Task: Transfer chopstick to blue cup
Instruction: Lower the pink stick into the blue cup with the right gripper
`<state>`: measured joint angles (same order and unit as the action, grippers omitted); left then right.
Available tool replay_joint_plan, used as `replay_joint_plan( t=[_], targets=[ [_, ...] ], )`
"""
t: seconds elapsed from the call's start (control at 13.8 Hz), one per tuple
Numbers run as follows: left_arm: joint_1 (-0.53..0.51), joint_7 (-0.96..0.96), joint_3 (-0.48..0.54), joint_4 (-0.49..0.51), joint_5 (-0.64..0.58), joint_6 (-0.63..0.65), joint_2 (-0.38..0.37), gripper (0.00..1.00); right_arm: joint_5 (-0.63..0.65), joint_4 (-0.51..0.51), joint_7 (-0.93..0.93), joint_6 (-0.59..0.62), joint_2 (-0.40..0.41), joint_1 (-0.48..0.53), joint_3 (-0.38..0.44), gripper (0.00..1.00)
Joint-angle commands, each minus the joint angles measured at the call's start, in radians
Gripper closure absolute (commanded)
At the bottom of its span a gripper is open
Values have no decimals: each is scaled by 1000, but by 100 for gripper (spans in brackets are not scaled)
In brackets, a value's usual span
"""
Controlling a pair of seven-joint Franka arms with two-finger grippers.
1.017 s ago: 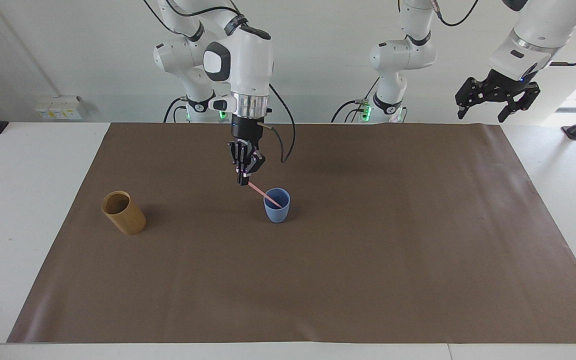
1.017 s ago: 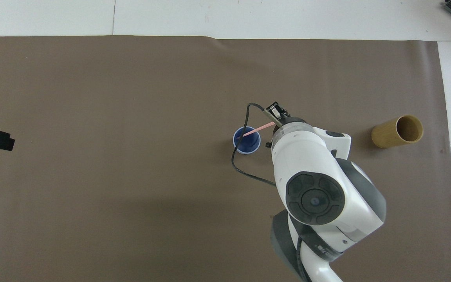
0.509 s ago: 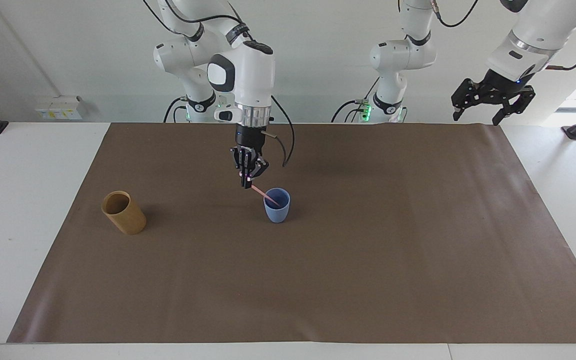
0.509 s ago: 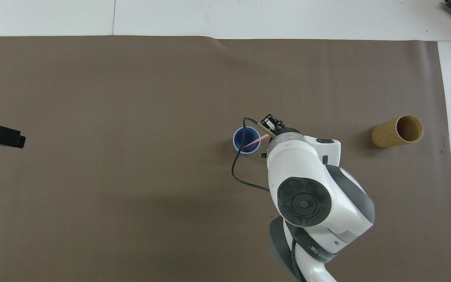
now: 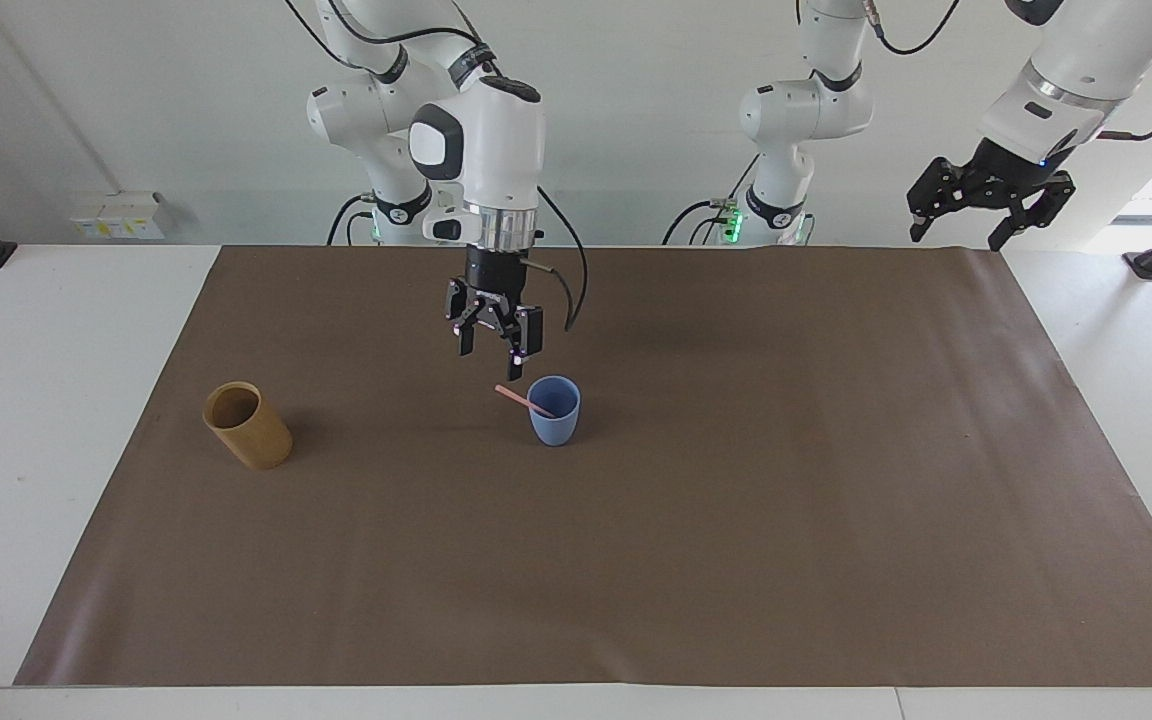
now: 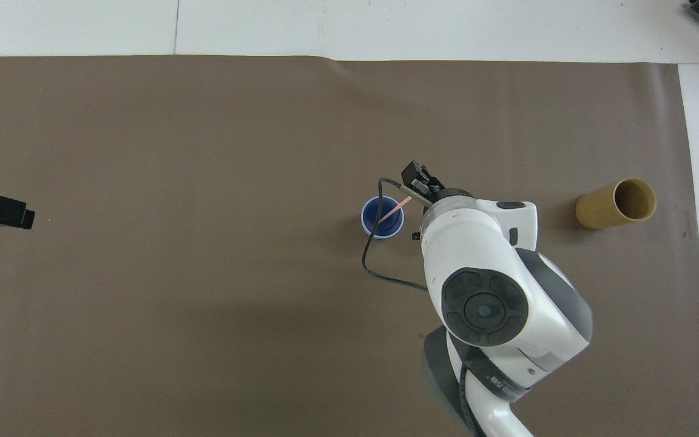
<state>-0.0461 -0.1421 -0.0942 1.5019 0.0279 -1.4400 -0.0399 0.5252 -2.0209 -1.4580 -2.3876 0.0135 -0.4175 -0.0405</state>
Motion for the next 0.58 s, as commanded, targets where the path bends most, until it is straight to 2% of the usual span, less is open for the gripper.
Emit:
replay_joint_plan(
  t=[0.0, 0.15, 0.36, 0.51],
  targets=[
    [-5, -2, -1, 20, 6, -13, -15, 0, 3, -2, 141, 28, -32, 29, -6, 0],
    [-3, -2, -1, 20, 6, -13, -15, 0, -13, -1, 207, 70, -49, 35, -6, 0],
    [-6, -2, -1, 18, 6, -13, -15, 0, -138, 1, 361, 97, -72, 66, -1, 0],
    [-5, -2, -1, 20, 6, -13, -15, 0, -204, 1, 515, 158, -89, 83, 5, 0]
  ],
)
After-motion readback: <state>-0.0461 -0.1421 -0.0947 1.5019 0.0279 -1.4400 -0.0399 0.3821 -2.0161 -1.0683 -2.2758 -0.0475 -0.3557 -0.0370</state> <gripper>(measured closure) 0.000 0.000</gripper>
